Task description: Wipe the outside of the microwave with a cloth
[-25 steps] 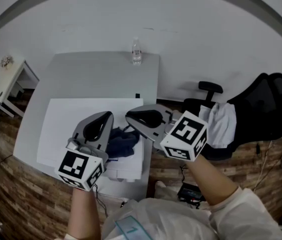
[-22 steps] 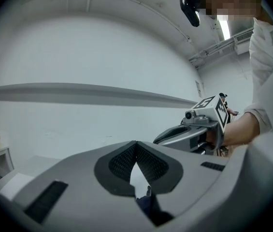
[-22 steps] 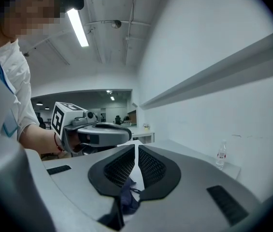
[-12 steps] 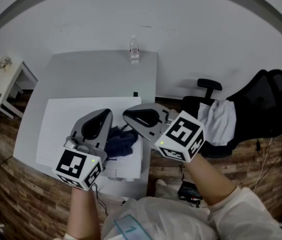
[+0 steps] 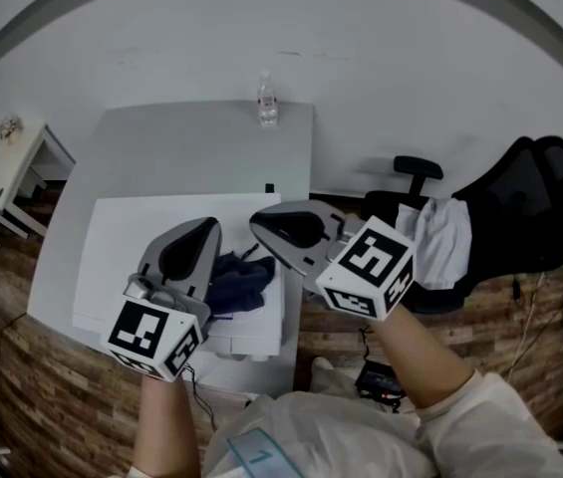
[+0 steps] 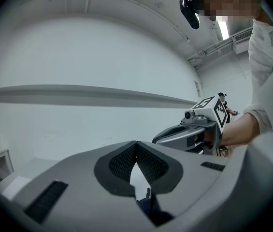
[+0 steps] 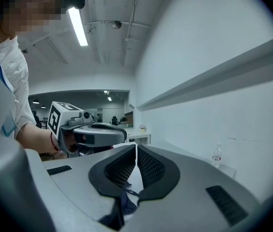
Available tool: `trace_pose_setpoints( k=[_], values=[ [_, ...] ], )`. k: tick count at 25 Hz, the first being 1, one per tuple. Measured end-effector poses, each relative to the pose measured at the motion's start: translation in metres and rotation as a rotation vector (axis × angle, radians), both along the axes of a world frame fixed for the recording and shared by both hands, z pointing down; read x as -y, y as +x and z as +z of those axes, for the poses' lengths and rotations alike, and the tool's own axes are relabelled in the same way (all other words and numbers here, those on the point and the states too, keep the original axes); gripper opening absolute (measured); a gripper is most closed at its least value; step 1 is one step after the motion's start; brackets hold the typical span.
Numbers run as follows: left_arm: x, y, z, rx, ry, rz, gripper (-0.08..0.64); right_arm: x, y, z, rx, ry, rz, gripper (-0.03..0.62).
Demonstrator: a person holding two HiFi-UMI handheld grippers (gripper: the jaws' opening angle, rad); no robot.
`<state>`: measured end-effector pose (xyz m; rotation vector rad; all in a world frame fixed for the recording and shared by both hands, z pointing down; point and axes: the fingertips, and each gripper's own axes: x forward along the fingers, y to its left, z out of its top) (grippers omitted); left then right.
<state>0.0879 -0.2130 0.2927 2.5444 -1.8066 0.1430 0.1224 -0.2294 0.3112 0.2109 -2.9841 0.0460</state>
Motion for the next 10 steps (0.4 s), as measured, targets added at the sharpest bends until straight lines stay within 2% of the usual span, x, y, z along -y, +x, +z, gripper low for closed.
trace_pose_setpoints(
  k=[10],
  values=[
    [-0.0021,0.0007,-0.0044,0.001,0.016,0.002,0.002,0.0018,0.0035,-0.0014,0.014,-0.005,0.012,0.038]
  ],
)
